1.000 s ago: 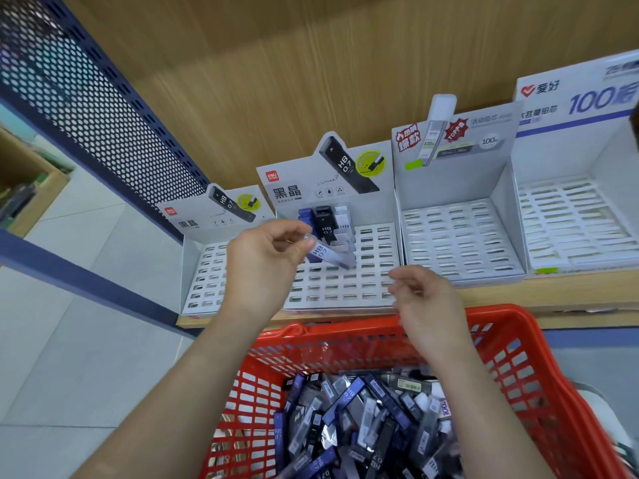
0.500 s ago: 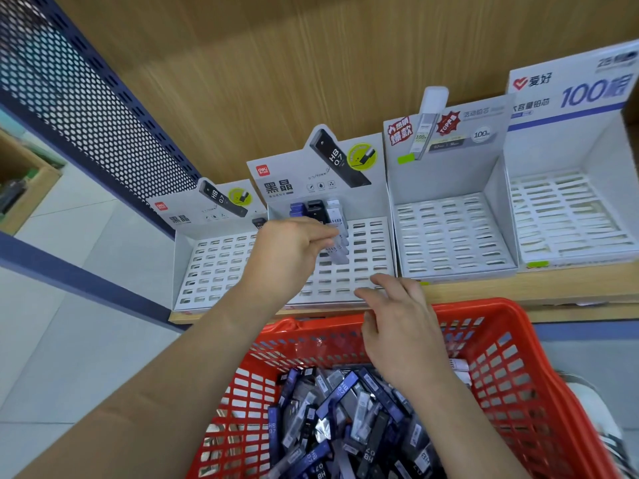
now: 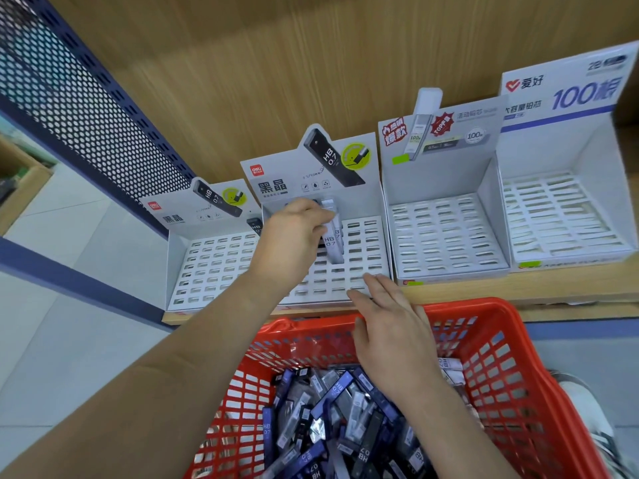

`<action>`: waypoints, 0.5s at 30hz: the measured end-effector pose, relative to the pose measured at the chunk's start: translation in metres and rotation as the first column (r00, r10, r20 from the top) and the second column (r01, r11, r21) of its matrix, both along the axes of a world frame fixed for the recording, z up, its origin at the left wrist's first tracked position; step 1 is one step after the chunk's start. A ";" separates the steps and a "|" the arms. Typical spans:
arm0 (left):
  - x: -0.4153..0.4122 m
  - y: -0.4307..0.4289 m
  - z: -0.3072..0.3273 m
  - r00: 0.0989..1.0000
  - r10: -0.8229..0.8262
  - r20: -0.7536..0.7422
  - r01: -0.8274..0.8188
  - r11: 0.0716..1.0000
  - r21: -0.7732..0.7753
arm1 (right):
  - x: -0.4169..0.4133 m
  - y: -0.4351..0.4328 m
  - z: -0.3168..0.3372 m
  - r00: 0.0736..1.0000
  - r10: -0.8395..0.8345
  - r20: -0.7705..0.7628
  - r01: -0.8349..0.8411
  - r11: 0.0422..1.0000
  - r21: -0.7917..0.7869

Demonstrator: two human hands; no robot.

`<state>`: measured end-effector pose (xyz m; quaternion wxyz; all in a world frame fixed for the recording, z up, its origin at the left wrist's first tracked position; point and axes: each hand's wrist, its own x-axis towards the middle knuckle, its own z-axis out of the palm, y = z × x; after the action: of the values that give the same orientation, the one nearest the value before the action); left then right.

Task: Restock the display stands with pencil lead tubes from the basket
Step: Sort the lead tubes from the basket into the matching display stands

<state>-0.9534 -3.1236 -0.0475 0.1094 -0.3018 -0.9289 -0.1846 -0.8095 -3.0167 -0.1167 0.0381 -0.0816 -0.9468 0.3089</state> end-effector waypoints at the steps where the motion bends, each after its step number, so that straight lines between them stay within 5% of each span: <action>1: 0.000 0.001 0.001 1.000 -0.019 0.007 0.019 1.000 -0.009 | -0.001 0.000 -0.001 1.000 0.006 0.002 -0.006 1.000 -0.002; 15: 0.007 -0.002 -0.001 0.999 0.005 0.041 -0.007 0.998 0.057 | 0.000 0.007 0.000 0.997 0.081 0.018 -0.081 0.997 -0.006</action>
<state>-0.9466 -3.1257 -0.0482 0.0996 -0.2921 -0.9262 -0.2167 -0.8099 -3.0095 -0.1164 0.0165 -0.0462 -0.9489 0.3117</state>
